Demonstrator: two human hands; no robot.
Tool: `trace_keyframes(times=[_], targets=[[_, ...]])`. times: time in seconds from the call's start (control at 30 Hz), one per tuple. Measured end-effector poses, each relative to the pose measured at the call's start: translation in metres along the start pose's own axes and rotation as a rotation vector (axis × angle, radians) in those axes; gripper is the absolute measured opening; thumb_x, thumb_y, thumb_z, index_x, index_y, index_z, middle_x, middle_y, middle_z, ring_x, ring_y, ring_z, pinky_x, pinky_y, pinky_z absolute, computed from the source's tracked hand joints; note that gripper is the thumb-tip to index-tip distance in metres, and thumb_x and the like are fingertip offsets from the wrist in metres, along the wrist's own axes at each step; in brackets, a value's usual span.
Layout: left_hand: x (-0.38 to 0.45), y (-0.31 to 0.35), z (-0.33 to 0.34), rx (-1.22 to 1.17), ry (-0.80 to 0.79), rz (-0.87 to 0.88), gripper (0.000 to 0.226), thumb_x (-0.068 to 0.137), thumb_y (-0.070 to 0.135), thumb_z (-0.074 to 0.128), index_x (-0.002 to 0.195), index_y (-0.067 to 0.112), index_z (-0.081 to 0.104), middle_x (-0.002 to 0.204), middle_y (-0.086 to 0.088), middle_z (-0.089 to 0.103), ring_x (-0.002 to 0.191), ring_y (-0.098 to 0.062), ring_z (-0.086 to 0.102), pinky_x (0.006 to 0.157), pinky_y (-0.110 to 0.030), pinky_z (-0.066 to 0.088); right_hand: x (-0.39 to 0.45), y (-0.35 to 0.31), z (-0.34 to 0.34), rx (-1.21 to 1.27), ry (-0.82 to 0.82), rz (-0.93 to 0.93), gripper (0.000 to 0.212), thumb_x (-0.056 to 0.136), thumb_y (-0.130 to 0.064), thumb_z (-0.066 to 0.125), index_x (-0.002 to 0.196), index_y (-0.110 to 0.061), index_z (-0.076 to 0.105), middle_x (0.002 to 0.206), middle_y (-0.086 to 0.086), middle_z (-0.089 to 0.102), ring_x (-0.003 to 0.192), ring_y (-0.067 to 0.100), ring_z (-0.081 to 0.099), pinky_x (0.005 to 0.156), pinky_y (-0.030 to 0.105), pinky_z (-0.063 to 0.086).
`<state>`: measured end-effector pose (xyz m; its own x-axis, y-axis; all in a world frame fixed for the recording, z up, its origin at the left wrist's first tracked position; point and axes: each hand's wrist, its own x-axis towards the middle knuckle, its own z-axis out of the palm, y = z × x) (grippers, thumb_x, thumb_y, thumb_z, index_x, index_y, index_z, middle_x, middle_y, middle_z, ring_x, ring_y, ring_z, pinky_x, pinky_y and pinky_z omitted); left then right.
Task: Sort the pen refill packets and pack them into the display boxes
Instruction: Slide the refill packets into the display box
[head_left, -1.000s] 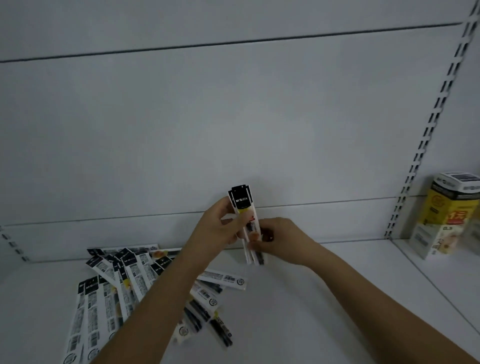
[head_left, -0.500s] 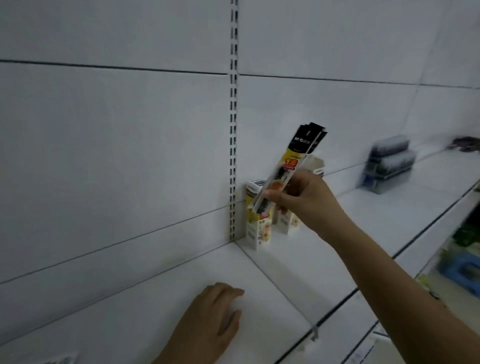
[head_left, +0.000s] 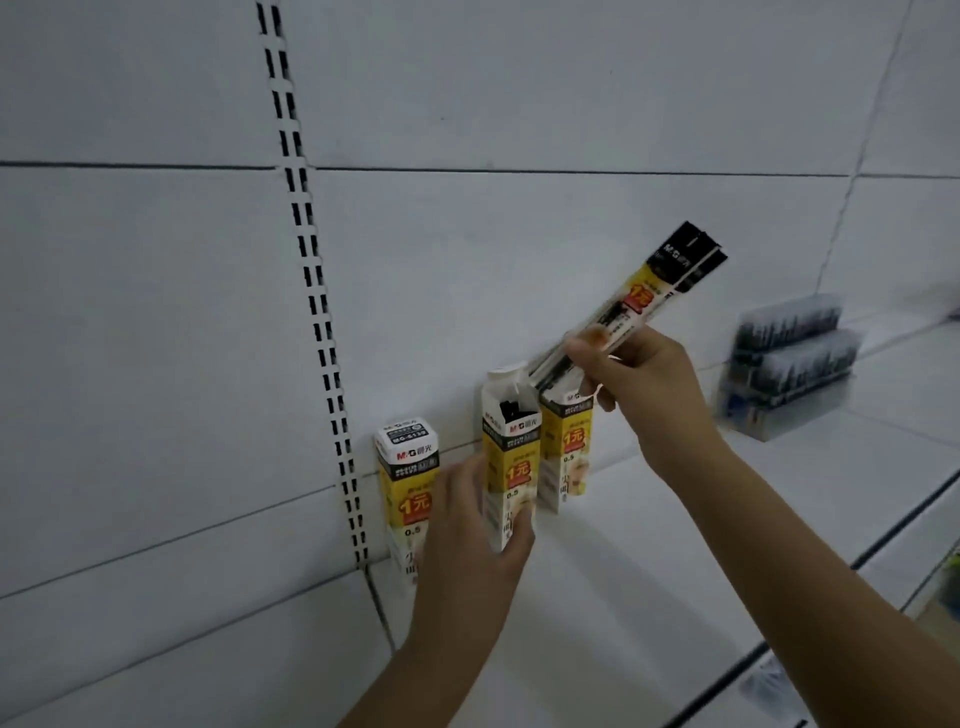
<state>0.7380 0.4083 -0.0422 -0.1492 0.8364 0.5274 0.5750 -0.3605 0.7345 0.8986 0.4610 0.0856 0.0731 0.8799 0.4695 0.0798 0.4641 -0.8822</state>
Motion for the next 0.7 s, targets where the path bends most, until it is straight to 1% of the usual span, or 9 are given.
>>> trace_keyframes(times=[0.1,0.17,0.23,0.3,0.33,0.4,0.5,0.6,0.7], targets=[[0.027,0.003,0.037,0.055,0.139,-0.182,0.076,0.08,0.044,0.074,0.14,0.023,0.034,0.13,0.007,0.037,0.117,-0.005,0.041,0.095,-0.025,0.045,0.02,0.014,-0.002,0.028,-0.061,-0.006,0.014,0.084,-0.018,0.075,0.074,-0.019,0.066,0.051,-0.012,0.06,0.044,0.004,0.049,0.045,0.015,0.04],[0.041,-0.005,0.056,0.113,0.189,-0.258,0.085,0.074,0.057,0.07,0.14,0.021,0.033,0.131,0.005,0.041,0.118,-0.01,0.044,0.094,-0.032,0.048,0.028,0.023,-0.005,0.045,-0.109,-0.013,0.016,0.084,-0.016,0.075,0.072,-0.021,0.067,0.054,-0.012,0.063,0.047,0.004,0.052,0.047,0.015,0.043],[0.049,-0.014,0.069,0.135,0.159,-0.32,0.074,0.072,0.063,0.068,0.13,0.025,0.043,0.119,0.01,0.054,0.108,-0.007,0.056,0.084,-0.028,0.053,0.034,0.033,-0.008,0.041,-0.161,-0.009,0.013,0.082,-0.014,0.076,0.074,-0.02,0.069,0.061,-0.008,0.069,0.051,0.007,0.059,0.052,0.018,0.049],[0.052,-0.021,0.077,0.024,0.076,-0.362,0.047,0.079,0.05,0.073,0.115,0.027,0.052,0.103,0.011,0.064,0.088,0.002,0.064,0.064,-0.015,0.051,0.038,0.04,-0.013,0.032,-0.208,0.009,0.005,0.082,-0.012,0.076,0.08,-0.015,0.072,0.069,-0.003,0.074,0.058,0.011,0.067,0.058,0.021,0.055],[0.052,-0.022,0.079,-0.052,0.038,-0.357,0.038,0.082,0.04,0.076,0.112,0.028,0.055,0.1,0.01,0.066,0.083,0.006,0.064,0.059,-0.01,0.048,0.039,0.042,-0.016,0.026,-0.233,0.009,0.003,0.082,-0.013,0.075,0.083,-0.011,0.072,0.071,-0.001,0.075,0.062,0.013,0.071,0.061,0.022,0.057],[0.048,-0.027,0.078,-0.11,0.036,-0.273,0.038,0.082,0.03,0.078,0.11,0.041,0.054,0.105,0.014,0.066,0.091,0.014,0.059,0.068,-0.006,0.047,0.038,0.042,-0.023,0.039,-0.304,0.007,0.007,0.083,-0.014,0.074,0.086,-0.008,0.073,0.073,0.003,0.076,0.068,0.016,0.074,0.066,0.024,0.059],[0.04,-0.035,0.07,-0.065,0.043,-0.155,0.048,0.08,0.032,0.08,0.11,0.054,0.05,0.114,0.021,0.061,0.106,0.011,0.055,0.081,-0.012,0.049,0.029,0.037,-0.033,0.038,-0.363,-0.024,0.007,0.081,-0.02,0.073,0.082,-0.013,0.075,0.072,0.0,0.076,0.07,0.013,0.074,0.067,0.021,0.058],[0.037,-0.047,0.065,-0.098,0.03,-0.146,0.05,0.078,0.031,0.081,0.115,0.05,0.052,0.116,0.02,0.062,0.109,0.008,0.057,0.085,-0.012,0.049,0.019,0.039,-0.035,-0.05,-0.263,-0.08,0.012,0.075,-0.032,0.075,0.074,-0.02,0.075,0.066,-0.006,0.074,0.065,0.008,0.072,0.065,0.024,0.057],[0.036,-0.051,0.064,-0.164,0.052,-0.169,0.051,0.077,0.028,0.083,0.118,0.038,0.056,0.115,0.017,0.065,0.107,0.005,0.06,0.08,-0.009,0.049,0.007,0.04,-0.036,0.071,-0.228,-0.121,0.02,0.07,-0.032,0.072,0.075,-0.013,0.072,0.06,-0.009,0.071,0.059,0.003,0.068,0.057,0.017,0.052]])
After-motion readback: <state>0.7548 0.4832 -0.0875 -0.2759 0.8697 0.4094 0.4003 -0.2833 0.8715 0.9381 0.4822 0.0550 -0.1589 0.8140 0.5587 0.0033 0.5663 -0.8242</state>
